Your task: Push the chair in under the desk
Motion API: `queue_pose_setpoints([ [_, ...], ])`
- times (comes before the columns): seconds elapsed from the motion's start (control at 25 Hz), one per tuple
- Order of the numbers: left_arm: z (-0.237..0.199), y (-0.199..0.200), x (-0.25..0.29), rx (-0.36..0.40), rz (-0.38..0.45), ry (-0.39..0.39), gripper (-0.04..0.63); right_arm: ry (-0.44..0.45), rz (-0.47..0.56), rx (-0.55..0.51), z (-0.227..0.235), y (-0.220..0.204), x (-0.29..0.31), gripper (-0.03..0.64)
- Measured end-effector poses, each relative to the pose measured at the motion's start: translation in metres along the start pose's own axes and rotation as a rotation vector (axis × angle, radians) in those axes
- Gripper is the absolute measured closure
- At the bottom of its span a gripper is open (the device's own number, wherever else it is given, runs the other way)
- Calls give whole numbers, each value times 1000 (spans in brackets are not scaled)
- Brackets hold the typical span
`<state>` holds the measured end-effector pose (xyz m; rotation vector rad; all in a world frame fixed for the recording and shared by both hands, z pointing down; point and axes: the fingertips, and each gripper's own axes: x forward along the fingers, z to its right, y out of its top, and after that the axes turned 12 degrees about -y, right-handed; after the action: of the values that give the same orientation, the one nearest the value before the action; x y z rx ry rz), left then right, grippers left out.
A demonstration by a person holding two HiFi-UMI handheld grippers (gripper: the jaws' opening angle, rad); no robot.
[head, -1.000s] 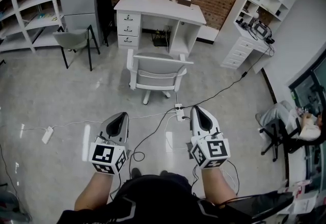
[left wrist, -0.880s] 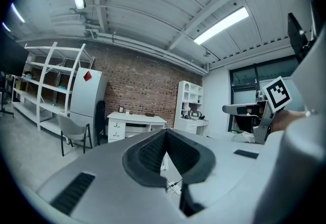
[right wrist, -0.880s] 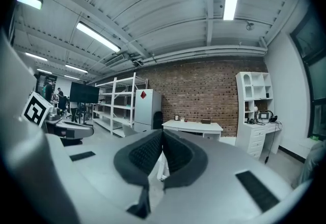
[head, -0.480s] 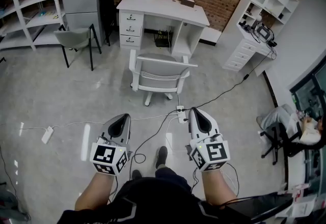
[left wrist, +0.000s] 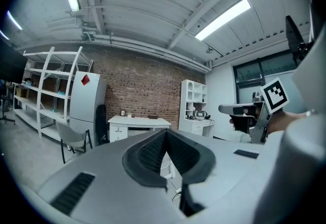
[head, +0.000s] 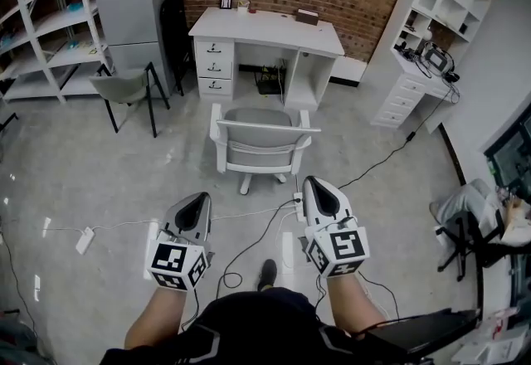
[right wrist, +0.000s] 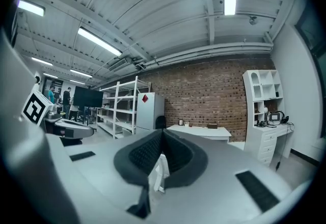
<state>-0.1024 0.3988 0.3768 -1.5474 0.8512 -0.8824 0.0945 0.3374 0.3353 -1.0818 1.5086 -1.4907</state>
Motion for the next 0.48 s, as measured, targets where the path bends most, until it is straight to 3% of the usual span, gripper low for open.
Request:
queue_pose_setpoints([
  [0.48, 0, 10, 122, 17, -15, 17, 588, -12, -19, 43, 90, -16, 74, 609],
])
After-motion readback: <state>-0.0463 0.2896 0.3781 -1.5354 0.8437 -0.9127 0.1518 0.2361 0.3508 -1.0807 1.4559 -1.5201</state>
